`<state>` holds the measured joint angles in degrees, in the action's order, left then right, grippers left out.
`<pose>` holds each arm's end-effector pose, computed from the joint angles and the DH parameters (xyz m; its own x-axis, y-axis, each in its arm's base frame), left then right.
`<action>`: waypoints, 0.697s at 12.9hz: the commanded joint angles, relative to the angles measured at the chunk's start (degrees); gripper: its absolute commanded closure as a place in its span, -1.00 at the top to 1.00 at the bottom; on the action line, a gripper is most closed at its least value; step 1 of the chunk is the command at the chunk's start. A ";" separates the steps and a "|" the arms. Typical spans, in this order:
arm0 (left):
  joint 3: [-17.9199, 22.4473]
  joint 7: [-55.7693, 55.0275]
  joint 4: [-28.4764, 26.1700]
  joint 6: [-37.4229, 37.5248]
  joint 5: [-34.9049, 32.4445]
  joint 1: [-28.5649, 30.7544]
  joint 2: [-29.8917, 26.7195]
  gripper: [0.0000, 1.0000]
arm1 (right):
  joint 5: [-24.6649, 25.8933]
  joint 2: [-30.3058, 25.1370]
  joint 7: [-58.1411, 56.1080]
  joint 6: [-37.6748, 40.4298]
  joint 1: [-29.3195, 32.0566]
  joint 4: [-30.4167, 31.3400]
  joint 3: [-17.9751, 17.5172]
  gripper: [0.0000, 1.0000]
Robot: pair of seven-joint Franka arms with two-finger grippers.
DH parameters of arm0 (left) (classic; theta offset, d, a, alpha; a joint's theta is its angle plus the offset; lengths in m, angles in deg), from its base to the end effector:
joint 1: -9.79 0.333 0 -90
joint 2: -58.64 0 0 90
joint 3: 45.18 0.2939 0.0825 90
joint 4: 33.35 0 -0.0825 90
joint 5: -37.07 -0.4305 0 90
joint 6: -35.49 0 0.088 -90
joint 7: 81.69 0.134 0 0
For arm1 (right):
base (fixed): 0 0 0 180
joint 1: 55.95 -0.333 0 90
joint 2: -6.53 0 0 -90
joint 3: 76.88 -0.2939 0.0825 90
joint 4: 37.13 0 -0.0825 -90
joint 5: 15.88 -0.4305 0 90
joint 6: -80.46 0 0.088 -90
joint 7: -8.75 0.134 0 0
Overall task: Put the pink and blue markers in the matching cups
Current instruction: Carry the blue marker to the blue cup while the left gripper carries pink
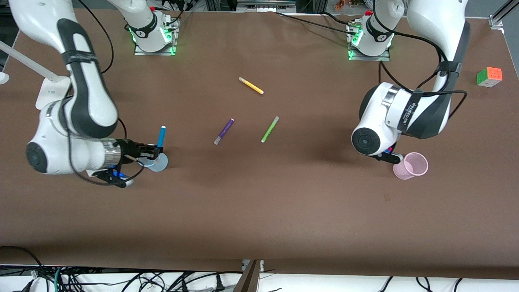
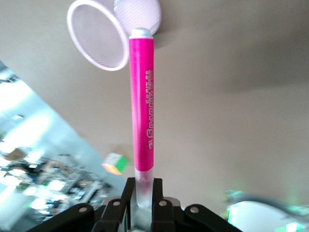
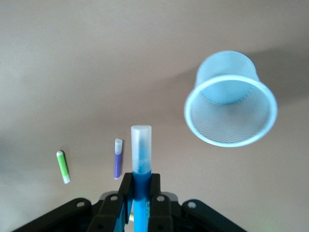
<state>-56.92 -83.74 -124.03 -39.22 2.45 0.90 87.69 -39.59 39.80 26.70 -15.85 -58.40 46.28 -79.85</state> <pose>0.6036 -0.1243 0.2716 0.7417 -0.1365 -0.6567 -0.5210 -0.7339 -0.4359 0.6855 0.1109 0.2688 0.8562 -0.2386 -0.4583 -0.3844 -0.8868 -0.2565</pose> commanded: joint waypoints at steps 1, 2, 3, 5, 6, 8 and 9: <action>-0.30 12.90 0.59 2.12 -9.46 0.45 1.79 -1.00 | -2.13 2.23 -1.33 3.31 3.75 -0.97 -0.90 -1.00; -0.30 17.57 0.59 2.12 -13.60 0.97 2.58 -1.00 | -2.65 3.37 -2.21 3.49 5.07 -0.88 -0.99 -1.00; -0.30 21.44 0.59 1.68 -17.64 1.94 3.20 -1.00 | -5.44 4.60 -2.91 3.58 6.04 -0.88 -0.90 -1.00; -0.38 23.15 0.68 0.46 -22.76 3.61 4.43 -1.00 | -8.54 6.54 -4.93 3.67 7.36 -0.79 -0.90 -1.00; -0.38 23.50 0.42 -1.12 -22.78 5.01 4.44 -1.00 | -8.72 7.07 -5.20 3.58 7.72 -0.79 -0.90 -1.00; -0.38 23.50 0.06 -2.62 -22.86 6.24 5.75 -1.00 | -8.72 7.77 -5.20 3.40 8.24 -0.79 -0.90 -1.00; -0.38 23.50 -0.11 -3.67 -22.78 6.95 6.10 -1.00 | -8.72 8.04 -5.20 3.40 8.33 -0.79 -0.90 -1.00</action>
<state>-56.74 -61.88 -124.28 -41.55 -18.72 6.50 92.81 -47.05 47.39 21.98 -13.35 -51.10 46.29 -79.88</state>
